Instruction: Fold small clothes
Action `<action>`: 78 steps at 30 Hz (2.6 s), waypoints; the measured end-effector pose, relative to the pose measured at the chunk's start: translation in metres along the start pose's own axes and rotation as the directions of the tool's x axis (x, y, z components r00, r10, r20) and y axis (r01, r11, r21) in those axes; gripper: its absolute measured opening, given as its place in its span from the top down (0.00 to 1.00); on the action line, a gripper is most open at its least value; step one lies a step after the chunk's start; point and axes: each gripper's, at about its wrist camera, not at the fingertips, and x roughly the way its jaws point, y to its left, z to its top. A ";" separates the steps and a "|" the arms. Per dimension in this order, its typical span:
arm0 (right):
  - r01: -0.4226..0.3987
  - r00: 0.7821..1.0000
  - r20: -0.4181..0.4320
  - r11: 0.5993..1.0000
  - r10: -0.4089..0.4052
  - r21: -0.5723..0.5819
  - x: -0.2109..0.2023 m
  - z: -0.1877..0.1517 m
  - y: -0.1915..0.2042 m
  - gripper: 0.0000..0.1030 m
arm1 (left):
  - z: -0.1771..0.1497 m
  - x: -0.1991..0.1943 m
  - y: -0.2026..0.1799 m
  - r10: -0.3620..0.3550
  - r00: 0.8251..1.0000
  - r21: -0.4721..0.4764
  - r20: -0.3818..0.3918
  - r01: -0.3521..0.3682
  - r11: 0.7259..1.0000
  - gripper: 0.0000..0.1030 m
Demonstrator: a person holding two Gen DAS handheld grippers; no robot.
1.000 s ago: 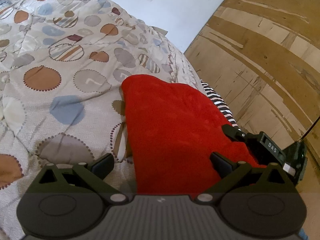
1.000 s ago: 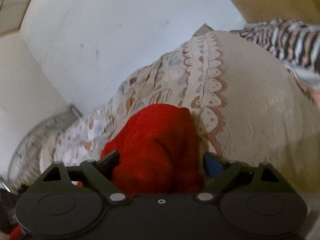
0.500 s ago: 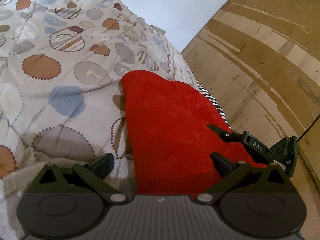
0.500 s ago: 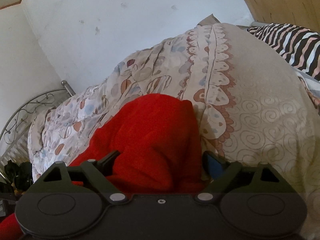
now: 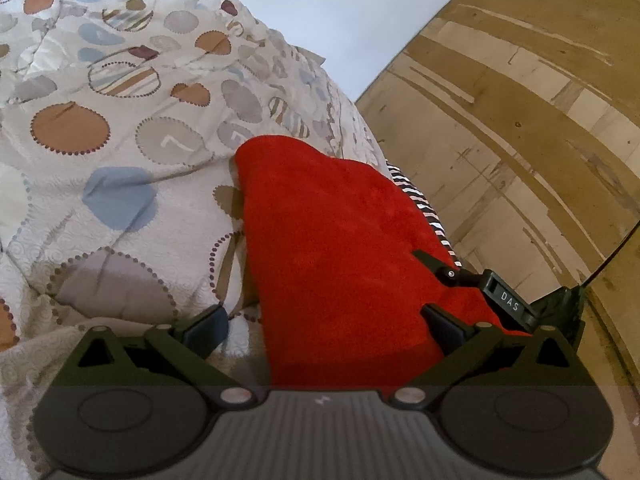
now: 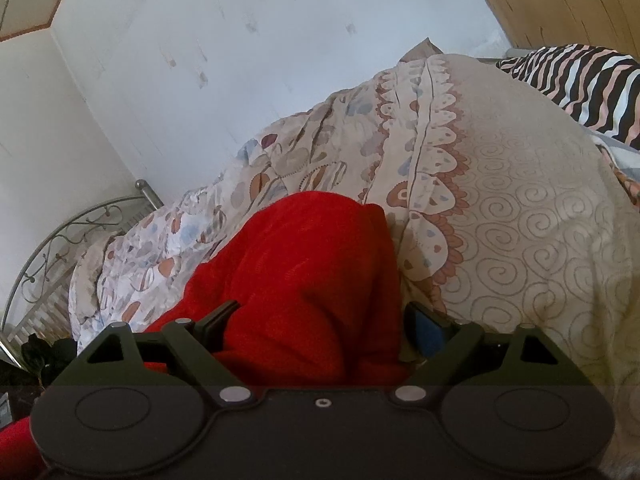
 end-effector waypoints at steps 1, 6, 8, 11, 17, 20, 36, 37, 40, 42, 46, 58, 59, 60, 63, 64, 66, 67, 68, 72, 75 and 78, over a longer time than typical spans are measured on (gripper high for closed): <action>-0.002 1.000 0.002 1.000 0.002 0.001 0.000 0.000 0.000 0.13 | 0.000 0.001 0.001 -0.004 1.000 -0.004 -0.004 0.004 1.000 0.00; -0.008 1.000 0.006 1.000 0.008 0.004 -0.001 -0.001 -0.002 0.13 | 0.003 0.001 0.004 -0.026 0.999 -0.015 -0.019 0.026 1.000 0.01; -0.008 1.000 0.007 1.000 0.008 0.004 -0.001 -0.001 -0.002 0.13 | 0.003 0.002 0.004 -0.026 0.999 -0.005 -0.027 0.026 1.000 0.00; -0.008 1.000 0.006 1.000 0.008 0.005 -0.001 -0.001 -0.002 0.13 | 0.005 0.006 0.004 -0.028 0.999 0.001 -0.046 0.028 1.000 0.00; -0.009 1.000 0.007 1.000 0.009 0.004 -0.001 -0.001 -0.003 0.13 | 0.007 0.009 0.003 -0.028 0.998 0.004 -0.061 0.028 1.000 0.00; -0.009 1.000 0.008 1.000 0.009 0.004 -0.001 -0.001 -0.002 0.13 | 0.008 0.010 0.003 -0.028 0.998 0.007 -0.065 0.028 1.000 0.00; -0.015 1.000 0.015 1.000 0.015 0.007 -0.002 -0.002 -0.004 0.14 | 0.015 0.024 0.001 -0.028 0.992 0.047 -0.120 0.034 0.998 0.00; -0.016 1.000 0.015 1.000 0.016 0.008 -0.002 -0.002 -0.004 0.14 | 0.016 0.025 0.000 -0.025 0.991 0.052 -0.129 0.032 0.998 0.00; -0.017 1.000 0.013 1.000 0.017 0.009 -0.002 -0.002 -0.004 0.14 | 0.019 0.026 -0.002 -0.017 0.989 0.062 -0.149 0.027 0.998 0.00; -0.016 1.000 0.012 1.000 0.016 0.008 -0.002 -0.002 -0.004 0.14 | 0.019 0.027 -0.003 -0.013 0.988 0.065 -0.154 0.023 0.998 0.00; -0.006 1.000 0.002 1.000 0.006 0.004 0.000 -0.001 -0.004 0.14 | 0.018 0.027 -0.003 -0.012 0.989 0.071 -0.147 0.022 0.997 0.00; 0.031 0.997 -0.077 0.999 -0.030 0.013 0.001 0.009 0.005 0.23 | 0.021 0.029 -0.003 -0.012 0.988 0.066 -0.157 0.023 0.998 0.00; 0.032 0.997 -0.075 0.999 -0.031 0.012 0.000 0.008 0.006 0.24 | 0.020 0.029 -0.003 -0.012 0.988 0.065 -0.157 0.022 0.998 0.01; 0.032 0.997 -0.073 0.999 -0.031 0.010 0.000 0.008 0.007 0.25 | 0.020 0.028 -0.003 -0.012 0.987 0.066 -0.157 0.022 0.998 0.02; 0.024 0.998 -0.062 1.000 -0.024 0.010 -0.003 0.006 0.009 0.35 | 0.023 0.027 -0.005 -0.024 0.986 0.076 -0.163 0.037 0.996 0.13; 0.027 0.998 -0.054 1.000 -0.027 0.006 -0.005 0.006 0.010 0.37 | 0.023 0.027 -0.007 -0.023 0.986 0.076 -0.164 0.036 0.996 0.14; 0.034 0.999 -0.032 0.999 -0.034 -0.001 -0.008 0.003 0.014 0.41 | 0.024 0.027 -0.008 -0.018 0.987 0.079 -0.161 0.031 0.996 0.16; 0.035 0.999 -0.022 0.999 -0.035 0.000 -0.009 0.003 0.014 0.44 | 0.024 0.027 -0.008 -0.018 0.987 0.079 -0.160 0.031 0.996 0.17; 0.034 0.999 -0.012 0.999 -0.034 0.002 -0.010 0.002 0.015 0.47 | 0.024 0.027 -0.007 -0.018 0.987 0.074 -0.158 0.030 0.997 0.19; 0.038 0.999 0.027 0.999 -0.037 -0.001 -0.015 0.001 0.020 0.53 | 0.025 0.023 -0.011 -0.011 0.990 0.091 -0.143 0.024 0.996 0.28; 0.041 0.998 0.050 0.999 -0.040 -0.010 -0.019 0.002 0.029 0.55 | 0.030 0.016 -0.012 -0.021 0.990 0.088 -0.140 0.033 0.996 0.39; 0.039 0.997 0.062 0.999 -0.039 -0.005 -0.023 0.004 0.038 0.56 | 0.035 0.006 -0.012 -0.032 0.990 0.091 -0.137 0.044 0.995 0.45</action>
